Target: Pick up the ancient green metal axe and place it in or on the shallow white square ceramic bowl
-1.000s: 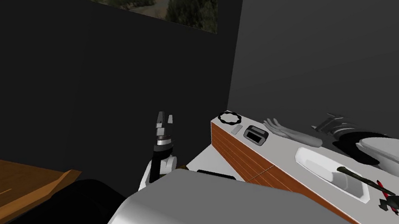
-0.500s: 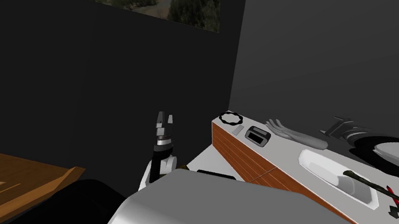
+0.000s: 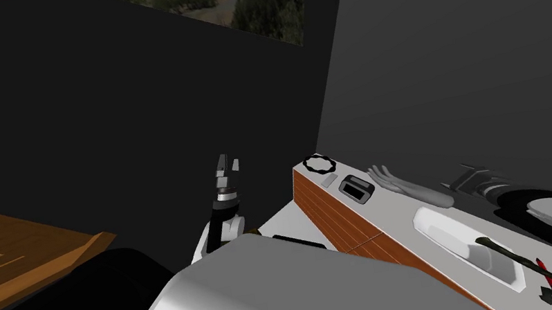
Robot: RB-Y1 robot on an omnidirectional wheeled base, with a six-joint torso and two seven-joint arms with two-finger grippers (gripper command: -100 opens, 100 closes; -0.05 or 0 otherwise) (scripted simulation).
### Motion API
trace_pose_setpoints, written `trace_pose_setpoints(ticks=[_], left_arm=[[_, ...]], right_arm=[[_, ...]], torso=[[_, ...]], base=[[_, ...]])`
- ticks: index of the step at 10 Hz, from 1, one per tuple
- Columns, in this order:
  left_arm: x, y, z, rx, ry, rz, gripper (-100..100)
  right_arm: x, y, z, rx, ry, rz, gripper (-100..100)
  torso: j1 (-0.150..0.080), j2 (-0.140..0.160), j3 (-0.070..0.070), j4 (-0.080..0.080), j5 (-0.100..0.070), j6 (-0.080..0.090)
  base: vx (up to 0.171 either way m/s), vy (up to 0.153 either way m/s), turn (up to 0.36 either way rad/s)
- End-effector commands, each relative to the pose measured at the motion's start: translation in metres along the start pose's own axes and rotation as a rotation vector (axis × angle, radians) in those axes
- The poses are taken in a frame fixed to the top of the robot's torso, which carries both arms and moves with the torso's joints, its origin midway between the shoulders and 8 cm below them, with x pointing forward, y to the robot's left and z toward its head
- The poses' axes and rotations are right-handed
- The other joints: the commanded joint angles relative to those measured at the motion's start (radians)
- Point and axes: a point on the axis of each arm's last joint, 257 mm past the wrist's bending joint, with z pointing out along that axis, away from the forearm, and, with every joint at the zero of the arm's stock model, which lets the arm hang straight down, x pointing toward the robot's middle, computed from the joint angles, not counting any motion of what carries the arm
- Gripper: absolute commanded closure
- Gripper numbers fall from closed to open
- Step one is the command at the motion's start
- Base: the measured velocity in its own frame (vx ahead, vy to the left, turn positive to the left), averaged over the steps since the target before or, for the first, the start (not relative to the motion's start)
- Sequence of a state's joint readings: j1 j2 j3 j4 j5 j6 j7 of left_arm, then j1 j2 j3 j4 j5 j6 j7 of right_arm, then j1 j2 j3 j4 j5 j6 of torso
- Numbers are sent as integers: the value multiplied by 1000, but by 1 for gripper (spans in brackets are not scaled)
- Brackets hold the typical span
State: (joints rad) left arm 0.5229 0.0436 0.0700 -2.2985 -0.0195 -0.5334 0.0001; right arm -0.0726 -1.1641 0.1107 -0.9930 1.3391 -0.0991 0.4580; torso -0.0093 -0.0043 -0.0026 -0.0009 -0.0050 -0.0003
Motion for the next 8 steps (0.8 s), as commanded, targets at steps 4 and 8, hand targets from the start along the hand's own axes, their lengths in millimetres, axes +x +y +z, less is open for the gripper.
trace_pose_setpoints(ticks=[4, 8], left_arm=[[0, 0, 0, 0, 0, 0, 0], [0, 0, 0, 0, 0, 0, 0]], right_arm=[[1, -10, -2, -32, -11, -83, -100], [2, -23, -4, -31, -14, -86, -100]], torso=[[1, 2, 1, 1, 0, 0], [0, 2, 1, 0, 0, 0]], base=[[-18, 4, -9], [-3, 0, -14]])
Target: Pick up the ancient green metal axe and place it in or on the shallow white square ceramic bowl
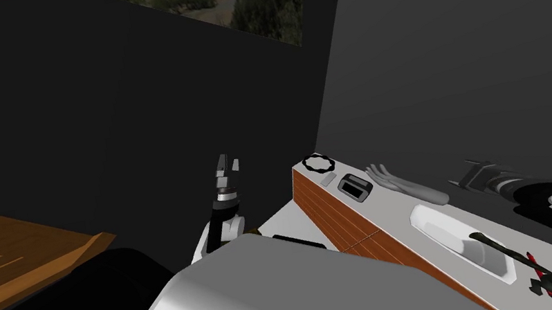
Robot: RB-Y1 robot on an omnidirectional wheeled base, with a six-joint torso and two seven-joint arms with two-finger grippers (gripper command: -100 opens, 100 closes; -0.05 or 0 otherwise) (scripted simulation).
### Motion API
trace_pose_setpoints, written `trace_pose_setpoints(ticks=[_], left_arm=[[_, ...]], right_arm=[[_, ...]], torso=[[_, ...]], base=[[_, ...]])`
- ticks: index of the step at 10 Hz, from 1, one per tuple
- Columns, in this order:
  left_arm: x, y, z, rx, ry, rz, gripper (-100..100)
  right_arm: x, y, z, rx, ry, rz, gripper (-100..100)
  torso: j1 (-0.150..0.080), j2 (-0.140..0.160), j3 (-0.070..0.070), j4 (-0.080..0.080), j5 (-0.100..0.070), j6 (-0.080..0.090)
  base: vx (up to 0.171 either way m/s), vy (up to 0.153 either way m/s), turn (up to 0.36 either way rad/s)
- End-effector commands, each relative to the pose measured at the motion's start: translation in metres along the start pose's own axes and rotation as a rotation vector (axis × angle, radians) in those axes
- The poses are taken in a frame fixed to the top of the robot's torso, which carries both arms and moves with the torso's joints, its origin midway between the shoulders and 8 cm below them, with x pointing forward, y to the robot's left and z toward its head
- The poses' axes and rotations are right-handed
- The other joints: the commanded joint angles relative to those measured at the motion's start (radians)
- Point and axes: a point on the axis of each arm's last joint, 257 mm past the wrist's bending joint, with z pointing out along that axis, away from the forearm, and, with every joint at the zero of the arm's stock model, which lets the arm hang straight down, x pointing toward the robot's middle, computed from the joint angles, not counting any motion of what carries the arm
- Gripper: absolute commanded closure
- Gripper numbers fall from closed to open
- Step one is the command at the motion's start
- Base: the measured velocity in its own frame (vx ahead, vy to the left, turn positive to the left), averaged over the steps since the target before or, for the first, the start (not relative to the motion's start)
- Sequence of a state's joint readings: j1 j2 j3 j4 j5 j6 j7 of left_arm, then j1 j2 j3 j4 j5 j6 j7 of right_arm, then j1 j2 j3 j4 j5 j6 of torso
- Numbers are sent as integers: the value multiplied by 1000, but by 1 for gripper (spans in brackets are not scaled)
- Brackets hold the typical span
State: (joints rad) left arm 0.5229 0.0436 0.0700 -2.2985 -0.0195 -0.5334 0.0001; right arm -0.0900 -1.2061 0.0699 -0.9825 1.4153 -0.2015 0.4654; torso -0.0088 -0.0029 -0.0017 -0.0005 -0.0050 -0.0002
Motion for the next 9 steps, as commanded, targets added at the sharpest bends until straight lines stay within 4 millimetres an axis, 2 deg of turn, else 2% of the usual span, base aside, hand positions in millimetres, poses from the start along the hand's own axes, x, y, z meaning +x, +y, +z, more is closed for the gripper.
trace_pose_setpoints(ticks=[1, 2, 4, 9], left_arm=[[0, 0, 0, 0, 0, 0, 0], [0, 0, 0, 0, 0, 0, 0], [0, 0, 0, 0, 0, 0, 0], [0, 0, 0, 0, 0, 0, 0]], right_arm=[[0, -1, -1, 1, 0, 4, -100], [3, -21, -5, 3, -4, -1, -100], [4, -34, -7, 5, -7, -4, -100], [4, -34, -7, 5, -7, -4, -100]], torso=[[0, 0, 0, 0, 0, 0], [0, -1, 0, 0, 0, 0], [0, -1, 0, 0, 0, 0], [0, -1, 0, 0, 0, 0]], base=[[9, -3, 2], [5, -2, -38], [0, 0, -23], [-1, 0, 1]])
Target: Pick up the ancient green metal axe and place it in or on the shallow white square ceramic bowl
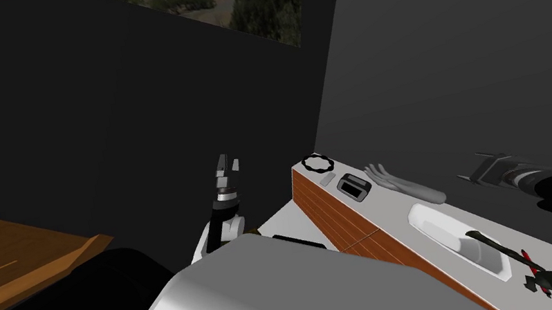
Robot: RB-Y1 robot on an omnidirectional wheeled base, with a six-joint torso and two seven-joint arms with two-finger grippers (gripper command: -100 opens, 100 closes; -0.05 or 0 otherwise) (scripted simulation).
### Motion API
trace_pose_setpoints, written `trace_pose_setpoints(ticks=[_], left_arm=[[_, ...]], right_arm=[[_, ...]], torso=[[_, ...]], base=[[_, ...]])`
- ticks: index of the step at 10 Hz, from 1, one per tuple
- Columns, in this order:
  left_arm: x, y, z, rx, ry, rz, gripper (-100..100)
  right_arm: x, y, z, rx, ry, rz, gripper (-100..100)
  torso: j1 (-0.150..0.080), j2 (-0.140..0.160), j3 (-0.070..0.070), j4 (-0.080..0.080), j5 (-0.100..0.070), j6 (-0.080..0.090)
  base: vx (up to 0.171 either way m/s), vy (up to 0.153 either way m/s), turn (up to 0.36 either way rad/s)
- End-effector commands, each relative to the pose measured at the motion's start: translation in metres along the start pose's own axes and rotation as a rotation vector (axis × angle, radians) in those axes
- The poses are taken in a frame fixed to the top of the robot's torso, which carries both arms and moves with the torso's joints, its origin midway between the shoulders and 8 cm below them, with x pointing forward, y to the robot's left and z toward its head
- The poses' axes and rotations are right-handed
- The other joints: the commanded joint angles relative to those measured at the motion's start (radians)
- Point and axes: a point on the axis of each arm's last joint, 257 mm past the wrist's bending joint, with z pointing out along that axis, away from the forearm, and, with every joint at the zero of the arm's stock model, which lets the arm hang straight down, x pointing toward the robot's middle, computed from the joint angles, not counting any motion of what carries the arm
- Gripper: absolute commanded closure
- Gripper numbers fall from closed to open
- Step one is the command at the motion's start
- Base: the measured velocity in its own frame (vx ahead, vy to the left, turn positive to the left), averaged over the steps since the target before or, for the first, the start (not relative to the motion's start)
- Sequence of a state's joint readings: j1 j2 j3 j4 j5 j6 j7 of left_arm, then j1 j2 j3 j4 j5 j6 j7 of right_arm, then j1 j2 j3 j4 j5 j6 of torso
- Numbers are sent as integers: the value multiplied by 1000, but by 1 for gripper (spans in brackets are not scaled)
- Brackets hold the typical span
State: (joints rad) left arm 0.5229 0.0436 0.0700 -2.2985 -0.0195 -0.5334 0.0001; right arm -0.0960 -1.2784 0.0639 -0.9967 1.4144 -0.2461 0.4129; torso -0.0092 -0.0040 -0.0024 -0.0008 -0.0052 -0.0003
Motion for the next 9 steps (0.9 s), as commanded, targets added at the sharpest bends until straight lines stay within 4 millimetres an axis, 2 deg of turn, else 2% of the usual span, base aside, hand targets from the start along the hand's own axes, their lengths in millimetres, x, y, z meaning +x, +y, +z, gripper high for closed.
trace_pose_setpoints(ticks=[1, 4, 5, 7, 9], left_arm=[[0, 0, 0, 0, 0, 0, 0], [0, 0, 0, 0, 0, 0, 0], [0, 0, 0, 0, 0, 0, 0], [0, 0, 0, 0, 0, 0, 0], [0, 0, 0, 0, 0, 0, 0]], right_arm=[[0, 0, 0, 0, 0, 0, -100], [0, 0, 0, 0, 0, 0, -100], [2, -20, -4, 3, -4, -4, -100], [3, -33, -8, 5, -6, -7, -100], [5, -60, -15, 9, -10, -14, -100]], torso=[[0, 0, 0, 0, 0, 0], [0, 1, 1, 0, 0, 0], [0, 1, 1, 0, 0, 0], [0, 1, 1, 0, 0, 0], [1, 2, 1, 0, 0, 0]], base=[[0, 0, 0], [-3, 1, 0], [-1, -3, -27], [-4, 1, -20], [-12, 3, -23]])
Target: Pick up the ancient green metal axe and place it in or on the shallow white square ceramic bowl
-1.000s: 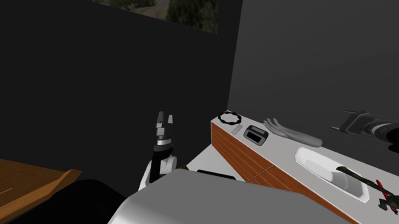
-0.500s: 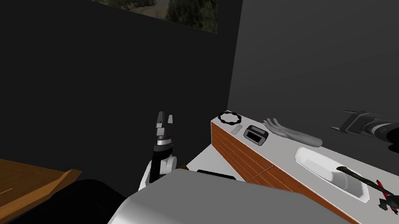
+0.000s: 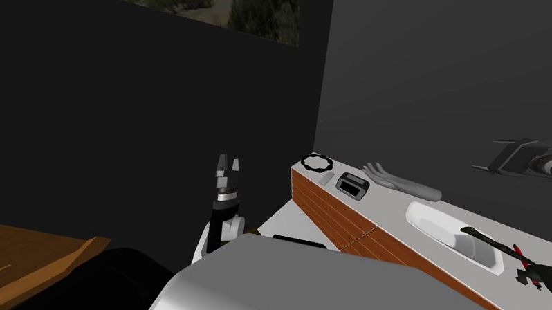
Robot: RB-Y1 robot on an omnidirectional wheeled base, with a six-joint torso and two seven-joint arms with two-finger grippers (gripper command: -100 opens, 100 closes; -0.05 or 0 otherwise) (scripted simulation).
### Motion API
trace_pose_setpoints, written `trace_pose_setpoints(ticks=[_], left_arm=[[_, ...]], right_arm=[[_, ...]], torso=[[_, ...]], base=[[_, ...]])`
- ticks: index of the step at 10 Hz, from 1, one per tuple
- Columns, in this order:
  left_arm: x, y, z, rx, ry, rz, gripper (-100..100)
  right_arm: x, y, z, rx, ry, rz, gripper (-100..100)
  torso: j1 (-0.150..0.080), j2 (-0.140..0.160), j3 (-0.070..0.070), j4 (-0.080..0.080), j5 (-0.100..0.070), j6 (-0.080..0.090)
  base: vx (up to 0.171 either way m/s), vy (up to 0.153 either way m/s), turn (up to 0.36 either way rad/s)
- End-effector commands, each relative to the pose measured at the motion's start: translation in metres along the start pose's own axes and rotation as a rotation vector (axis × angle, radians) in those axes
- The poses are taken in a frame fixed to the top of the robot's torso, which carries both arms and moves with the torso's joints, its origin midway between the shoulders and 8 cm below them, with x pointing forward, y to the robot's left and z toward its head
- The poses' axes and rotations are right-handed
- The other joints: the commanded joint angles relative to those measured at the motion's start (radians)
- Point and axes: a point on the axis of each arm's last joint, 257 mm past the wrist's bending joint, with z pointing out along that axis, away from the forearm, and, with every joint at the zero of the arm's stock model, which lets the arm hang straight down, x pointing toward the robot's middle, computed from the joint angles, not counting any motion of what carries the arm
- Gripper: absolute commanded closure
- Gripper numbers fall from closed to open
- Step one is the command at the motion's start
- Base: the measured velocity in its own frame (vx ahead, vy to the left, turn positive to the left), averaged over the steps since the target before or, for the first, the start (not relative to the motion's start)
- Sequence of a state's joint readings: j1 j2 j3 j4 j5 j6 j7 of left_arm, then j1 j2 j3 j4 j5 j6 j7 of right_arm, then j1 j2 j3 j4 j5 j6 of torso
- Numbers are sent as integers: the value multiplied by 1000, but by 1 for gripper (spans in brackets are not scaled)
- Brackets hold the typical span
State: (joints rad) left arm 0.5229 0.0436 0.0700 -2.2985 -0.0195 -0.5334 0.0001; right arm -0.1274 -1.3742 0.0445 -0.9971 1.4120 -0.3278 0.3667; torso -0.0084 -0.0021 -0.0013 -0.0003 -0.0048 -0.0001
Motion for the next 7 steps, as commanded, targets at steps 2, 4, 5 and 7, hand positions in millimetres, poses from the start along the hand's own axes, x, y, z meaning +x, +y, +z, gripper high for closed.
trace_pose_setpoints(ticks=[2, 4, 5, 7], left_arm=[[0, 0, 0, 0, 0, 0, 0], [0, 0, 0, 0, 0, 0, 0], [0, 0, 0, 0, 0, 0, 0], [0, 0, 0, 0, 0, 0, 0]], right_arm=[[0, -1, 0, -1, -1, 2, 0], [0, -1, 0, -1, -1, 1, 0], [0, -1, 0, -1, -1, 1, 0], [0, -1, 0, -1, -1, 1, 0]], torso=[[0, 0, 0, 0, 0, 0], [-1, -1, -1, 0, 0, 0], [-1, -1, -1, 0, 0, 0], [-1, -1, -1, 0, 0, 0]], base=[[0, 0, 0], [0, 0, 0], [0, 0, 0], [0, 0, 0]])
